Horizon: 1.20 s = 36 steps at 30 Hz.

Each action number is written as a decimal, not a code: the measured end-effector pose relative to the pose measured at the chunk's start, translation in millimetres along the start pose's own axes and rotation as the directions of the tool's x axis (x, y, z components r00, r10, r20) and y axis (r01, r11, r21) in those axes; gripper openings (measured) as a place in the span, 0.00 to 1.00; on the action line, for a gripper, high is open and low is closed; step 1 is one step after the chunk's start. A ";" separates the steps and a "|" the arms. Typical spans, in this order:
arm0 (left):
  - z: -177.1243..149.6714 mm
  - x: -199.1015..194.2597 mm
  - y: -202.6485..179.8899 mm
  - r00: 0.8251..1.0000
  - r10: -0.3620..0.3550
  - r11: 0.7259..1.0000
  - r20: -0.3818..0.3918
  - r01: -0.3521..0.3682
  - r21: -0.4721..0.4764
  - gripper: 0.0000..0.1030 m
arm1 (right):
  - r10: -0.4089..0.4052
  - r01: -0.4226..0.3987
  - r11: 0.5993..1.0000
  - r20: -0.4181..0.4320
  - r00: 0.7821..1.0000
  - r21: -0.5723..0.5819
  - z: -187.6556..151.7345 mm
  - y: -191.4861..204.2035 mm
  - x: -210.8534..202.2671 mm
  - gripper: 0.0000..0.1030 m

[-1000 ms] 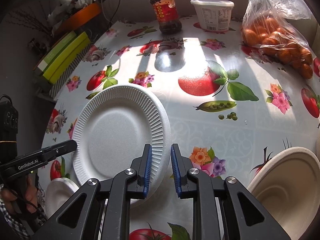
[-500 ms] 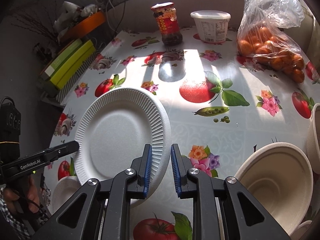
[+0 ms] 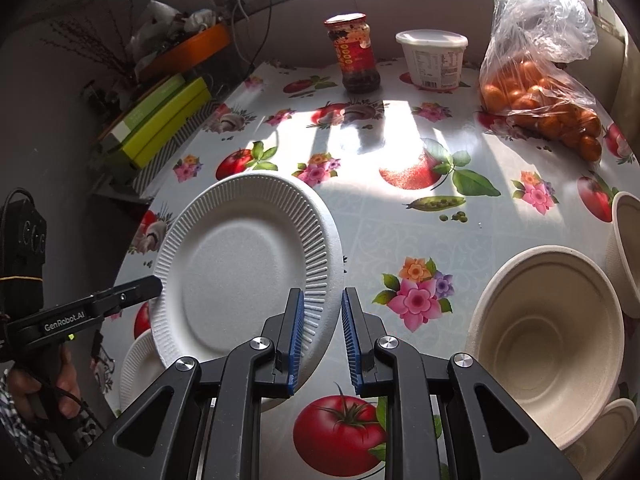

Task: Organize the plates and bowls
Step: 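Close the left gripper on that plate's rim, then lift the plate with the left gripper and carry it toward the stack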

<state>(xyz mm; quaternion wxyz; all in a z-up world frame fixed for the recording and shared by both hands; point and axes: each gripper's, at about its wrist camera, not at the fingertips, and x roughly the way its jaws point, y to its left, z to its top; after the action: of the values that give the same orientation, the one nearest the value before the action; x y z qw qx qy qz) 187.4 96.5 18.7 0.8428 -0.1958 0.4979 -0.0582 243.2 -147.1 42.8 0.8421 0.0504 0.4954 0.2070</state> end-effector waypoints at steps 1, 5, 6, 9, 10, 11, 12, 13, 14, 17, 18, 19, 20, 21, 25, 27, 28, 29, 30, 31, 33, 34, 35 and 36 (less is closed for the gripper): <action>-2.6 -1.4 1.8 1.000 0.000 1.000 0.000 0.000 -0.004 0.17 | 0.003 -0.003 1.000 -0.001 1.000 -0.001 -2.4 1.9 -0.9 0.18; -13.7 -7.0 8.0 1.000 0.001 1.000 -0.002 -0.001 -0.013 0.17 | 0.010 -0.010 1.000 -0.003 1.000 -0.006 -11.5 9.4 -4.1 0.18; -16.9 -8.9 9.4 1.000 0.001 1.000 -0.001 -0.001 -0.012 0.17 | 0.012 -0.012 1.000 -0.003 1.000 -0.009 -14.0 11.2 -5.2 0.18; -24.7 -14.7 13.9 1.000 0.001 1.000 0.004 -0.001 -0.020 0.17 | 0.019 -0.019 1.000 -0.006 1.000 -0.018 -21.1 18.1 -8.3 0.18; -27.5 -16.7 15.6 1.000 0.004 1.000 0.005 -0.004 -0.023 0.17 | 0.022 -0.022 1.000 -0.007 1.000 -0.022 -23.3 20.6 -9.3 0.18; -30.7 -19.0 17.6 1.000 0.007 1.000 0.005 -0.007 -0.026 0.17 | 0.025 -0.025 0.999 -0.007 1.000 -0.026 -26.4 23.4 -10.0 0.18; -33.5 -20.8 18.5 1.000 0.010 1.000 0.006 -0.010 -0.023 0.17 | 0.027 -0.027 0.999 -0.005 1.000 -0.028 -29.0 25.6 -11.1 0.18; -36.6 -22.5 19.6 1.000 0.015 1.000 0.007 -0.014 -0.021 0.17 | 0.031 -0.031 0.999 -0.003 1.000 -0.028 -31.8 27.8 -12.0 0.18; -39.4 -24.1 21.2 1.000 0.017 1.000 0.007 -0.017 -0.023 0.17 | 0.035 -0.035 0.999 -0.005 0.999 -0.028 -34.4 29.5 -12.4 0.18; -48.2 -28.4 26.3 1.000 0.015 0.999 0.006 -0.015 -0.030 0.17 | 0.042 -0.042 0.999 -0.012 0.999 -0.032 -42.1 34.3 -12.2 0.18; -50.8 -29.6 28.0 1.000 0.014 0.999 0.006 -0.014 -0.032 0.17 | 0.042 -0.043 0.999 -0.016 0.999 -0.032 -44.5 35.1 -11.8 0.18; -53.0 -30.6 29.0 1.000 0.014 0.999 0.006 -0.014 -0.033 0.17 | 0.043 -0.043 0.999 -0.019 0.999 -0.032 -47.0 36.3 -11.6 0.18; -55.8 -32.0 30.6 1.000 0.014 0.999 0.007 -0.014 -0.036 0.17 | 0.044 -0.045 0.998 -0.020 0.999 -0.034 -49.2 37.4 -11.5 0.18; -58.1 -33.1 31.0 1.000 0.013 0.999 0.009 -0.013 -0.037 0.17 | 0.044 -0.044 0.998 -0.021 0.999 -0.034 -51.2 38.3 -11.7 0.18; -68.1 -36.1 33.8 1.000 0.014 0.999 0.006 -0.014 -0.039 0.17 | 0.048 -0.049 0.998 -0.024 0.999 -0.036 -60.1 42.1 -13.1 0.18; -72.7 -36.8 36.0 1.000 0.016 0.999 0.000 -0.016 -0.042 0.17 | 0.051 -0.052 0.998 -0.028 0.998 -0.040 -64.5 44.0 -13.5 0.18; -75.4 -37.2 37.3 1.000 0.016 0.999 -0.003 -0.016 -0.042 0.17 | 0.051 -0.052 0.998 -0.030 0.998 -0.041 -66.3 44.7 -13.4 0.18; -77.6 -37.6 38.6 1.000 0.016 0.999 -0.004 -0.017 -0.044 0.17 | 0.054 -0.055 0.998 -0.031 0.998 -0.041 -68.7 45.6 -12.9 0.18; -80.3 -38.3 39.7 1.000 0.017 0.999 -0.005 -0.017 -0.048 0.17 | 0.056 -0.058 0.998 -0.034 0.998 -0.040 -70.6 46.2 -12.4 0.19; -82.5 -39.0 41.2 1.000 0.016 0.999 -0.005 -0.017 -0.050 0.17 | 0.056 -0.058 0.997 -0.036 0.998 -0.041 -72.4 47.0 -11.8 0.18; -86.3 -39.9 44.1 1.000 0.017 0.998 -0.005 -0.017 -0.059 0.17 | 0.059 -0.061 0.997 -0.042 0.997 -0.041 -76.4 49.0 -10.7 0.18; -88.0 -40.4 44.7 1.000 0.020 0.998 -0.004 -0.020 -0.058 0.17 | 0.061 -0.063 0.997 -0.046 0.997 -0.041 -78.4 49.5 -10.2 0.18; -89.7 -40.9 45.6 1.000 0.023 0.998 -0.006 -0.023 -0.060 0.17 | 0.062 -0.064 0.997 -0.048 0.997 -0.042 -80.1 50.5 -10.0 0.18; -91.2 -41.6 46.6 1.000 0.021 0.998 -0.007 -0.021 -0.063 0.17 | 0.061 -0.063 0.997 -0.050 0.997 -0.044 -81.7 51.4 -9.8 0.18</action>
<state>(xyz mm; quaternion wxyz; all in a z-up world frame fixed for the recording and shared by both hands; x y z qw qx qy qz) 83.6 126.6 -4.4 0.8352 -0.2170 0.5041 -0.0340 153.7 -114.1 24.6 0.8240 0.0414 0.5089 0.2457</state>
